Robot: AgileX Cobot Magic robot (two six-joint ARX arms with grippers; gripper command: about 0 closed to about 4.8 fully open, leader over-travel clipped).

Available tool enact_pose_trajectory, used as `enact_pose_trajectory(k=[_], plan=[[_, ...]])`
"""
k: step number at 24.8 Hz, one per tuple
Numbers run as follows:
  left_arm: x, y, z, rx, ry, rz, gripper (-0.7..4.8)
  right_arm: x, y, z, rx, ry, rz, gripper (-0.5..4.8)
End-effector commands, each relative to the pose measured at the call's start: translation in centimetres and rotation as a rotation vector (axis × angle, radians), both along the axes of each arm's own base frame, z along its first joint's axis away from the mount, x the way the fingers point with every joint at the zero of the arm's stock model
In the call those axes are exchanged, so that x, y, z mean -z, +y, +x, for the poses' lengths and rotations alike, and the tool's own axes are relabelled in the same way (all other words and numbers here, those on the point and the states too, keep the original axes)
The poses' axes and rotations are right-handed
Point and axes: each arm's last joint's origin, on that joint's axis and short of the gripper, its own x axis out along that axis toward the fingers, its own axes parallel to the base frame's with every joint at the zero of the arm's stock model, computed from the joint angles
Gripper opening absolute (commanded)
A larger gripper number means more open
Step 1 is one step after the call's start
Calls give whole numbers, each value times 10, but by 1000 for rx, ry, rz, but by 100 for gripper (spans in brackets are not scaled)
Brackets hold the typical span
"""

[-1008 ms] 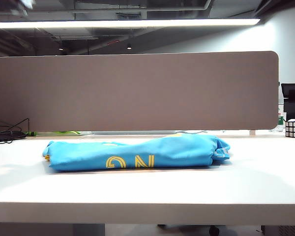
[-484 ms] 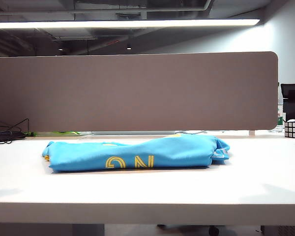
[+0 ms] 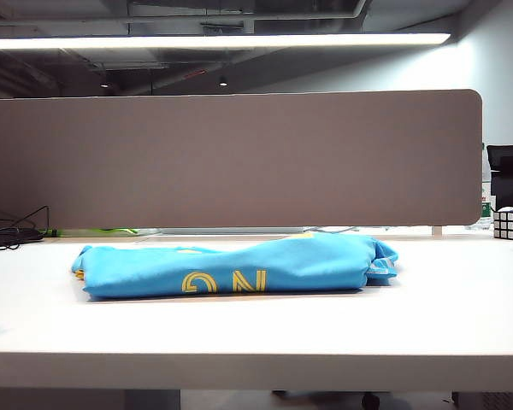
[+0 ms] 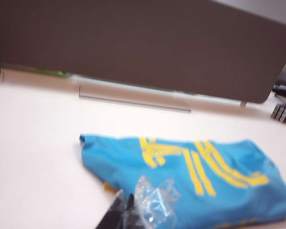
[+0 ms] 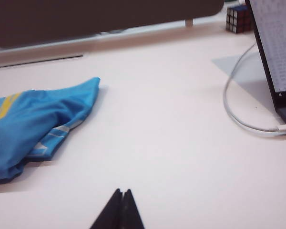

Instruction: Fold the bottom side of the soccer jersey horizontally towards the center, about one-third of the way, then fold the sleeve back towards the center, creating a straight line along the edge of the the soccer jersey, and finally fold the bottom of the soccer jersey up towards the top, creating a neat rectangle.

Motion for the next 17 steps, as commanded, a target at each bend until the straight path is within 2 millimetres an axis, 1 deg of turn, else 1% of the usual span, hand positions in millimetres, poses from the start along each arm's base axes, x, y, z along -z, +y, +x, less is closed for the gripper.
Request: enact_pose_trajectory(k=[1, 2, 3, 4, 5, 7, 11, 17], plan=[[6, 1, 4, -37, -110, 8, -6, 8, -1, 7, 15, -100, -9, -1], [10, 2, 5, -47, -116, 7, -6, 11, -1, 8, 19, -110, -10, -1], [13, 2, 6, -72, -106, 46, -6, 14, -1, 9, 23, -119, -14, -1], [13, 2, 6, -75, -112, 75, -6, 13, -1, 9, 24, -125, -24, -1], [12, 3, 6, -88, -138, 143, -6, 11, -1, 9, 21, -146, -57, -1], [9, 3, 5, -114, -188, 200, -6, 7, -1, 9, 9, -191, -69, -1], [3, 3, 4, -107, -247, 194, -6, 2, -1, 8, 20, -233, -73, -1], [4, 3, 4, -106, -235, 195, -5, -1, -1, 8, 21, -264, -74, -1]])
